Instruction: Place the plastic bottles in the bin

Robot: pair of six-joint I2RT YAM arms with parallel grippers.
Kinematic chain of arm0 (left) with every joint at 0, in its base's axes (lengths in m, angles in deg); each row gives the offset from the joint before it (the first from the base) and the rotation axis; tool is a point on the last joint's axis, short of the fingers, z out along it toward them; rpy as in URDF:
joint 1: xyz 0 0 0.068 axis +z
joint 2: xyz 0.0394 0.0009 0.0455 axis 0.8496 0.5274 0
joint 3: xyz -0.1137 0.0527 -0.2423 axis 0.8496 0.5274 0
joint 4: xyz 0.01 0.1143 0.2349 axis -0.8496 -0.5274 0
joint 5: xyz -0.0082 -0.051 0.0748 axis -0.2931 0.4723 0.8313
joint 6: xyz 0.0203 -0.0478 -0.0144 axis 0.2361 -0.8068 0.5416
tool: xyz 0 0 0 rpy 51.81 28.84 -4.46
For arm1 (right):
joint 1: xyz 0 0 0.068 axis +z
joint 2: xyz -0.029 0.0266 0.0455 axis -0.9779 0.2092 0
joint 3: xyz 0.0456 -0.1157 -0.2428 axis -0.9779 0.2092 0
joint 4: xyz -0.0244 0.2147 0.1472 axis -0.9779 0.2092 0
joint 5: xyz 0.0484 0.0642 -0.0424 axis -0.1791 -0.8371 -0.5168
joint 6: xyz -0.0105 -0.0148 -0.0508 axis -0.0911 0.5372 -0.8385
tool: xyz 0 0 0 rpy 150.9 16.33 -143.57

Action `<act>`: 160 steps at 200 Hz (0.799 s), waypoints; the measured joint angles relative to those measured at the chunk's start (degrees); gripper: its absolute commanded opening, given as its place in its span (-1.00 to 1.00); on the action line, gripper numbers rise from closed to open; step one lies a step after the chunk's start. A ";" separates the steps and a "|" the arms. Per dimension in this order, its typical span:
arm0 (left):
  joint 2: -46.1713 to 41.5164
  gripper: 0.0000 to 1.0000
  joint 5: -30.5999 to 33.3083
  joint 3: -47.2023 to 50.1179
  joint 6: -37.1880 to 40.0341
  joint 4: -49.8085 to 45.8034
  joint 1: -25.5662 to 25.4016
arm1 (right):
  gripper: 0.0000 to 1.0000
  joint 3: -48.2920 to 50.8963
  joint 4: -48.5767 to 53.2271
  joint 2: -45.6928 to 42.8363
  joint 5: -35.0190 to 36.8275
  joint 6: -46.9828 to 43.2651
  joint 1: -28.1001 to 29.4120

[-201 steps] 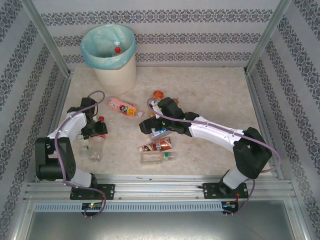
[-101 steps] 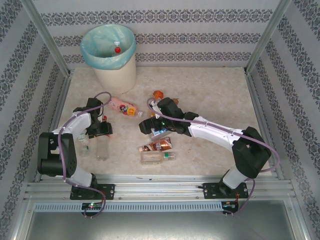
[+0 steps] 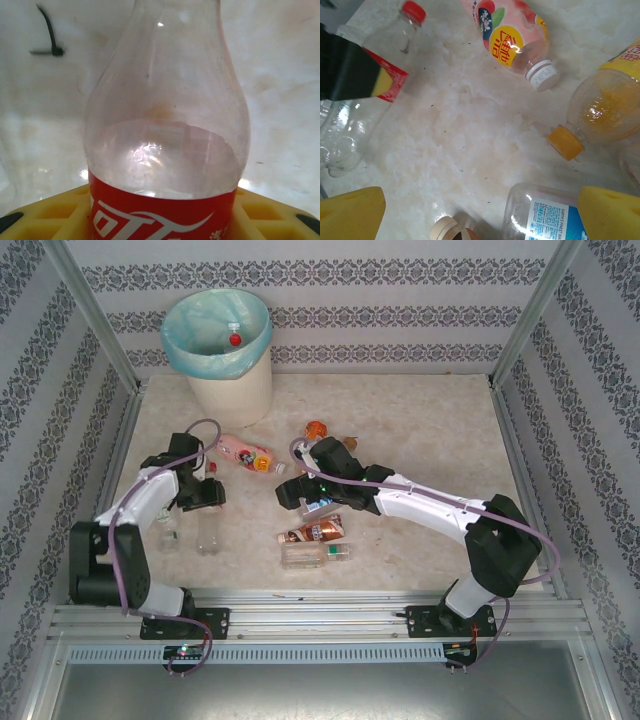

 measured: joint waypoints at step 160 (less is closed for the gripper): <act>-26.58 -0.35 -9.66 -9.40 5.70 22.38 -7.87 | 0.88 -15.39 -10.05 -12.15 -2.71 -0.24 -0.02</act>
